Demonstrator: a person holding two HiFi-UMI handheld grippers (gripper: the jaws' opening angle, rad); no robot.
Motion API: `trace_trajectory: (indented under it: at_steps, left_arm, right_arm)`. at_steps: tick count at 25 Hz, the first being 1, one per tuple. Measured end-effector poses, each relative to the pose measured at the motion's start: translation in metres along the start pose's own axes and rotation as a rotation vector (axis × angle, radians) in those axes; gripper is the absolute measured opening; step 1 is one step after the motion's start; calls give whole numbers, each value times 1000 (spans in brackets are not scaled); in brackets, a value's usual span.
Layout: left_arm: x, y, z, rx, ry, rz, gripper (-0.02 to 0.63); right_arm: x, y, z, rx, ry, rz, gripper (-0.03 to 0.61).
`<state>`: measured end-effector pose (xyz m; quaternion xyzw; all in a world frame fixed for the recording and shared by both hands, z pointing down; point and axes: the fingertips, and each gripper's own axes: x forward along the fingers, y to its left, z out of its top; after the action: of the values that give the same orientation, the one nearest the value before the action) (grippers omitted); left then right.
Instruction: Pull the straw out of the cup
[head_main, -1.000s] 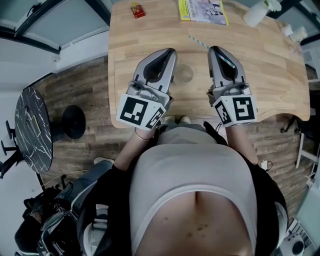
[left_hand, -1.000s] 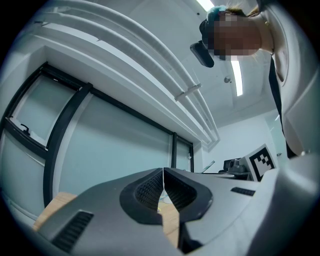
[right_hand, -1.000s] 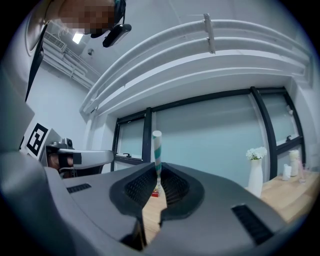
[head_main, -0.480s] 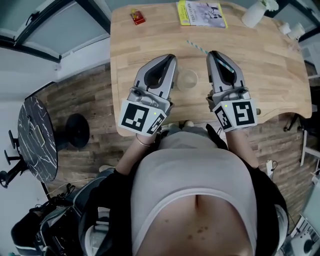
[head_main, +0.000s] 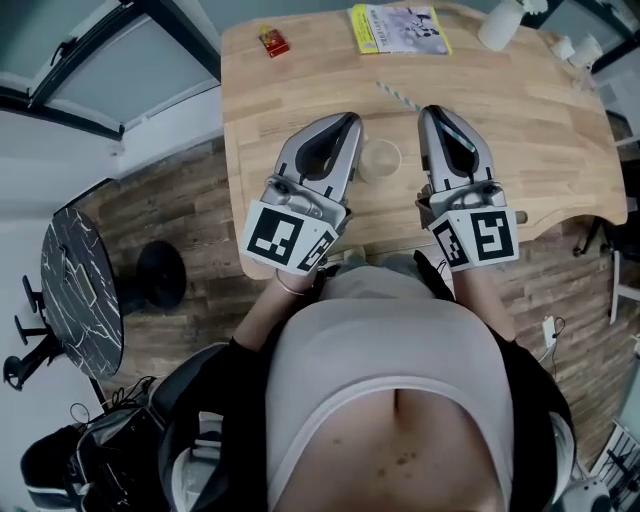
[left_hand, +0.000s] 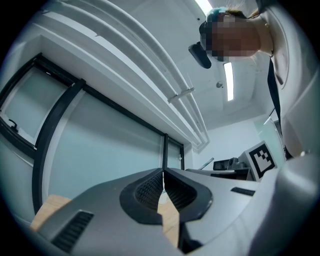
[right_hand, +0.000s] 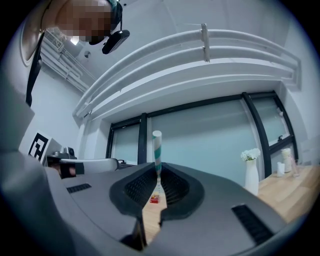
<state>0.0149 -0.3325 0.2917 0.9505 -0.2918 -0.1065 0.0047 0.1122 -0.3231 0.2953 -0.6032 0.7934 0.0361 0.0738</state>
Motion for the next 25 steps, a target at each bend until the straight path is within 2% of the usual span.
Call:
trace_trajectory:
  at_steps: [10, 25]
  left_arm:
    - [-8, -47, 13, 23, -13, 0, 11]
    - [-43, -171, 9, 20, -9, 37, 11]
  right_arm:
    - [-38, -1, 22, -6, -30, 22, 43]
    - [-159, -4, 52, -18, -49, 63, 43]
